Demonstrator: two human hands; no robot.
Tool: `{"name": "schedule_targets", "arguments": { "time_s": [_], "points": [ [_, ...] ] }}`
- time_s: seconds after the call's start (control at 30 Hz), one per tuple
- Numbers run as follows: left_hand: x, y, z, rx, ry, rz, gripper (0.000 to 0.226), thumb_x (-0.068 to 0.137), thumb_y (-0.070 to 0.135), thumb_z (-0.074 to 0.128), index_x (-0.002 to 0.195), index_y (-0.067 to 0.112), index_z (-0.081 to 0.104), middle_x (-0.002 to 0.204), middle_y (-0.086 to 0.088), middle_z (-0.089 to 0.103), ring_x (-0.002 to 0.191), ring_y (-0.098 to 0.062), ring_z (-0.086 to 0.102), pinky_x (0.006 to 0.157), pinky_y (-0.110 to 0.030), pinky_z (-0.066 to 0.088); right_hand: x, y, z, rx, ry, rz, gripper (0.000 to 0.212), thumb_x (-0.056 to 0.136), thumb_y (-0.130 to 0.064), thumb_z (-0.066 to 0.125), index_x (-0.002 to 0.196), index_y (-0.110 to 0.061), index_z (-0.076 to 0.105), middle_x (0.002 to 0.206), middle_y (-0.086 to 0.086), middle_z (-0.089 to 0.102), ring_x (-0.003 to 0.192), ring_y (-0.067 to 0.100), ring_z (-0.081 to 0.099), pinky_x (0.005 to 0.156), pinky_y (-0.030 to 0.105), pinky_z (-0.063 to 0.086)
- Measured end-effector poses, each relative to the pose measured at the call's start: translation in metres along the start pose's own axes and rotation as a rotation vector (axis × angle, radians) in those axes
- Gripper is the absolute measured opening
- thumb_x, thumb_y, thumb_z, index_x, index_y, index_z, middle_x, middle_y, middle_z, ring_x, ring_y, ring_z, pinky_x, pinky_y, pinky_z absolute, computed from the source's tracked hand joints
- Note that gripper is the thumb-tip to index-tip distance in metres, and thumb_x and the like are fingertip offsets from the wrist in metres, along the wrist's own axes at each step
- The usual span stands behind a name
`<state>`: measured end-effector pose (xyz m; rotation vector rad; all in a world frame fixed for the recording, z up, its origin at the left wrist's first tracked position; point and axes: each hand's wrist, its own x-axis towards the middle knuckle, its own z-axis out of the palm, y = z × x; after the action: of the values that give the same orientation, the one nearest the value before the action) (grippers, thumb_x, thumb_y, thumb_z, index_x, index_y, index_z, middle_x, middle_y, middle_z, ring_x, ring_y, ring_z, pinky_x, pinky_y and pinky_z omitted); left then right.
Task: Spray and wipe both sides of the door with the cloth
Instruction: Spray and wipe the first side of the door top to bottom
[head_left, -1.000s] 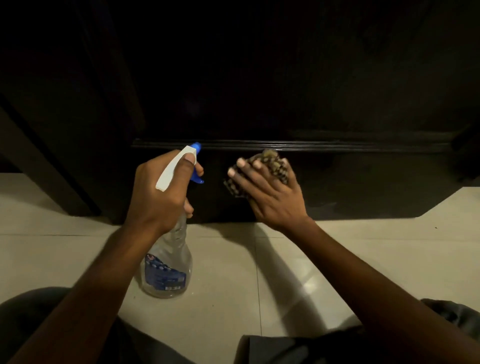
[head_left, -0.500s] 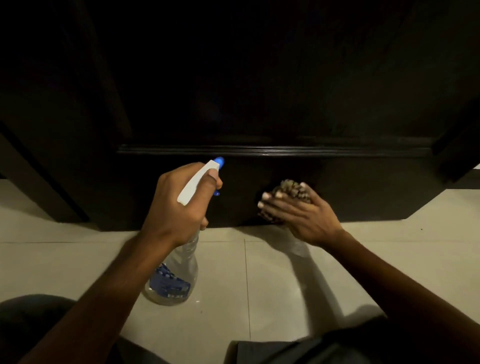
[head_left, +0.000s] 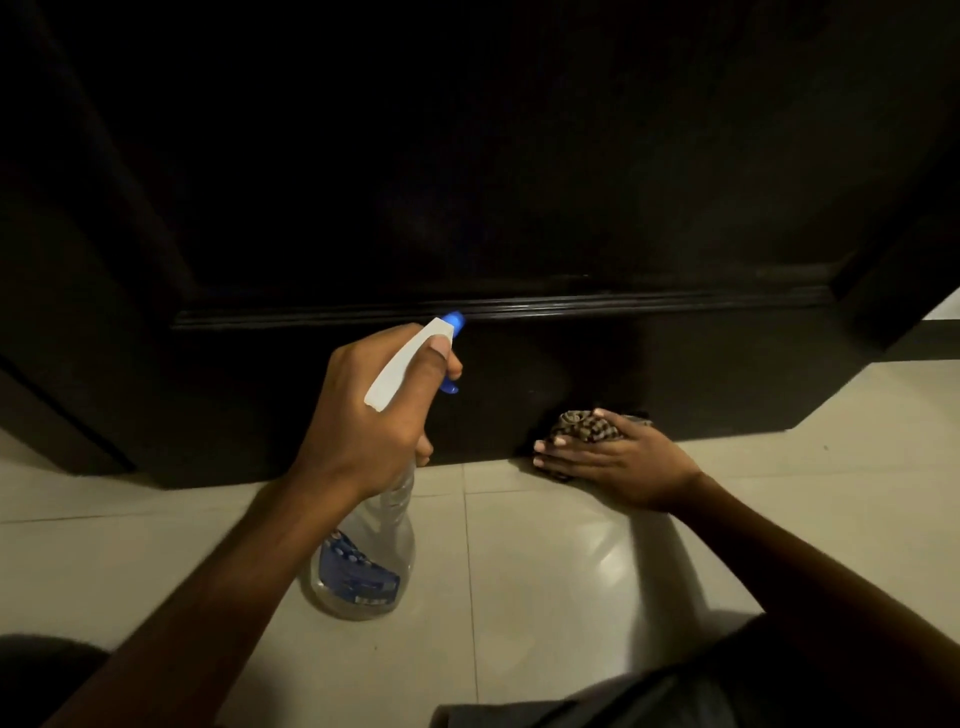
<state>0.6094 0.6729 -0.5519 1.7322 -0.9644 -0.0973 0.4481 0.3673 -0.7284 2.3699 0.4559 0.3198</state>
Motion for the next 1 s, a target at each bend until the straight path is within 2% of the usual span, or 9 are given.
{"name": "schedule_targets", "arguments": {
  "time_s": [0.07,0.17,0.27,0.4,0.5,0.63,0.73,0.87,1.0],
  "points": [
    [0.002,0.002,0.004,-0.009,0.000,-0.002,0.039,0.097,0.039,0.041,0.094,0.011,0.068,0.064,0.012,0.062,0.040,-0.017,0.060,0.044,-0.020,0.049,-0.014,0.012,0.001,0.000,-0.018,-0.018,0.063,0.100,-0.018,0.039,0.160,-0.029,0.027,0.168,-0.011,0.019,0.152,0.005,0.012,0.125,0.046,0.004],
    [0.004,0.003,0.010,-0.004,-0.011,0.008,0.040,0.097,0.039,0.041,0.095,0.010,0.068,0.068,0.011,0.062,0.041,-0.016,0.060,0.044,-0.017,0.048,-0.053,0.031,0.003,-0.019,-0.058,-0.001,0.066,0.096,-0.013,0.037,0.159,-0.029,0.029,0.168,-0.010,0.018,0.152,0.008,0.016,0.126,0.046,0.002],
    [0.005,0.004,0.016,-0.015,-0.021,0.006,0.038,0.097,0.039,0.041,0.095,0.012,0.068,0.073,0.010,0.064,0.041,-0.016,0.060,0.043,-0.017,0.047,-0.090,0.044,0.000,0.004,-0.104,0.073,0.068,0.093,-0.010,0.033,0.159,-0.027,0.029,0.168,-0.008,0.018,0.154,0.011,0.014,0.126,0.048,0.003],
    [0.007,0.005,0.025,-0.017,-0.034,0.003,0.039,0.097,0.040,0.041,0.095,0.011,0.068,0.065,0.015,0.063,0.040,-0.014,0.060,0.043,-0.017,0.047,-0.091,0.038,-0.001,0.038,-0.167,0.136,0.066,0.094,-0.014,0.032,0.159,-0.026,0.031,0.166,-0.007,0.026,0.152,0.013,0.018,0.126,0.051,-0.001],
    [0.006,0.005,0.027,-0.010,-0.040,0.014,0.040,0.098,0.041,0.040,0.095,0.011,0.068,0.066,0.020,0.064,0.040,-0.014,0.060,0.043,-0.018,0.048,-0.084,0.034,-0.004,0.044,-0.187,0.155,0.069,0.093,-0.014,0.031,0.160,-0.027,0.028,0.167,-0.007,0.023,0.152,0.011,0.014,0.125,0.049,-0.005],
    [0.004,0.010,0.028,0.014,-0.045,0.015,0.037,0.098,0.040,0.040,0.093,0.015,0.067,0.067,0.024,0.065,0.038,-0.016,0.059,0.041,-0.025,0.051,-0.028,0.016,-0.007,-0.008,-0.067,0.027,0.067,0.101,-0.012,0.036,0.163,-0.027,0.014,0.170,-0.009,0.010,0.155,0.010,0.008,0.126,0.049,-0.006],
    [0.003,0.014,0.025,0.015,-0.033,0.026,0.039,0.099,0.040,0.040,0.093,0.013,0.067,0.068,0.018,0.066,0.037,-0.016,0.059,0.041,-0.029,0.051,0.034,-0.004,-0.019,-0.017,0.060,0.003,0.067,0.103,-0.015,0.042,0.163,-0.028,0.014,0.170,-0.009,0.010,0.155,0.010,0.008,0.126,0.047,-0.003],
    [0.004,0.023,0.017,-0.015,0.000,0.050,0.047,0.097,0.047,0.039,0.093,0.010,0.067,0.075,0.006,0.068,0.037,-0.017,0.059,0.040,-0.027,0.048,0.067,0.007,-0.053,0.021,0.343,0.363,0.066,0.101,-0.030,0.050,0.161,-0.035,0.022,0.168,-0.010,0.018,0.155,0.010,0.015,0.125,0.047,0.013],
    [0.005,0.032,0.011,-0.031,0.018,0.047,0.040,0.101,0.037,0.040,0.089,0.009,0.067,0.061,0.015,0.066,0.034,-0.016,0.057,0.038,-0.027,0.047,0.079,0.021,-0.079,0.259,0.565,0.912,0.070,0.096,-0.033,0.049,0.160,-0.030,0.022,0.167,0.000,0.016,0.157,0.013,0.003,0.124,0.044,0.010]
  ]
}}
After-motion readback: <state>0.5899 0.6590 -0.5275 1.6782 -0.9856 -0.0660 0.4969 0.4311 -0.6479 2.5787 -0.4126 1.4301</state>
